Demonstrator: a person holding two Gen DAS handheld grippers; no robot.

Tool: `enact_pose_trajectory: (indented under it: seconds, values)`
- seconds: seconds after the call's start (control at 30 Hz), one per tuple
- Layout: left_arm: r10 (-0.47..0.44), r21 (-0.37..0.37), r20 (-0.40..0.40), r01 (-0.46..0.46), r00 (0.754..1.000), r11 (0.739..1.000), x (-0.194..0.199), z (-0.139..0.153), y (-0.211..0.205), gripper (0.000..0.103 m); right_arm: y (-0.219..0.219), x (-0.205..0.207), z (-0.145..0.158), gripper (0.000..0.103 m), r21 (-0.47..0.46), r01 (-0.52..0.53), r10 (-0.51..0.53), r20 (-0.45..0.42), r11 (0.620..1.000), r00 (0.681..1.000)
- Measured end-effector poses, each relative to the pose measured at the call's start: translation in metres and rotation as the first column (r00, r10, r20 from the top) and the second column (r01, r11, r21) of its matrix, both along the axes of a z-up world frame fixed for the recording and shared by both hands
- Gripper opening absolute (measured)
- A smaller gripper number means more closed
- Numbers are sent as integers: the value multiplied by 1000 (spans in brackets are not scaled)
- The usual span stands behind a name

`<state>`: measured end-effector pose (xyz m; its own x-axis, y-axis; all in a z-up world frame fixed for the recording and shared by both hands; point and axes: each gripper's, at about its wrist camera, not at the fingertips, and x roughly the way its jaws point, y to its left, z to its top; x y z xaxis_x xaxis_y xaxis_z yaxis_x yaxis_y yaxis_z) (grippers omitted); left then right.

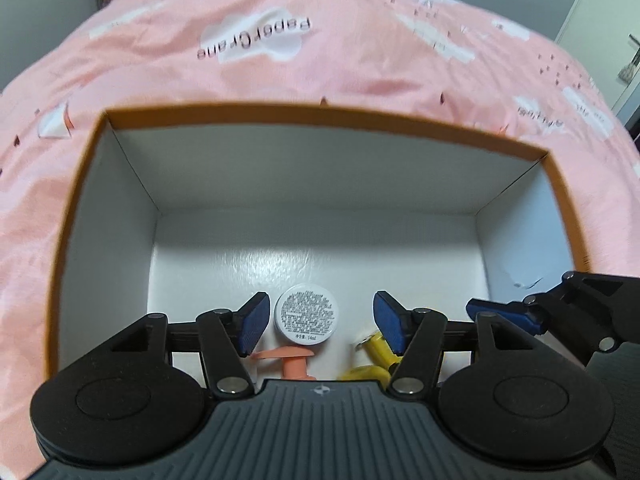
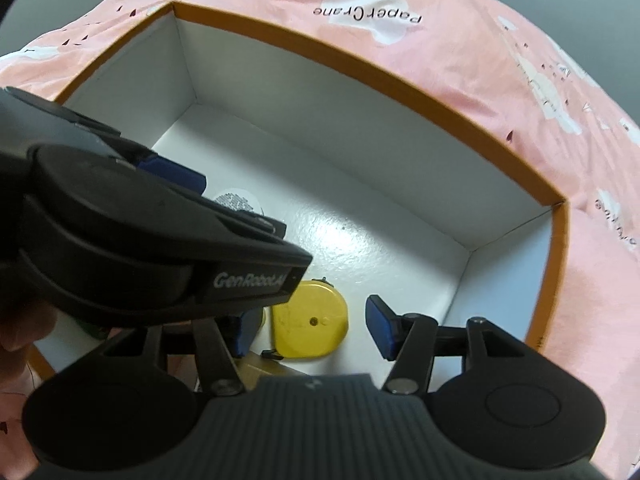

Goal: Organize rigid objects
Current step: 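Open both tools to release the tape measure and jar, then withdraw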

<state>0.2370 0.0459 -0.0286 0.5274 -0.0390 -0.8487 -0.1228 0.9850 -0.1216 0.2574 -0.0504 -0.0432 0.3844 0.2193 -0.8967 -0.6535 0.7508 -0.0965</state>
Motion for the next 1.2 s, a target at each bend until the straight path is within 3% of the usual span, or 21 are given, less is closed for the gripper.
enact_pose_trajectory:
  seconds: [0.2, 0.67, 0.93, 1.07, 1.2]
  values:
    - [7, -60, 117, 0, 993, 998, -20, 25, -5, 70, -8, -14, 17, 57, 25, 15, -16, 40, 1000, 999]
    - [-98, 34, 333, 92, 938, 995, -86, 76, -31, 70, -44, -69, 64, 57, 160, 79, -96, 99, 984, 990]
    - [-187, 56, 318, 179, 929, 982, -122, 73, -38, 70, -82, -99, 68, 58, 232, 167, -189, 77, 958, 979]
    - [-230, -15, 297, 245, 927, 969, -136, 66, -36, 70, -93, -112, 61, 59, 208, 207, -227, 79, 956, 971]
    - [-256, -26, 284, 274, 924, 961, -147, 56, -36, 70, -105, -121, 51, 59, 200, 250, -264, 45, 947, 963]
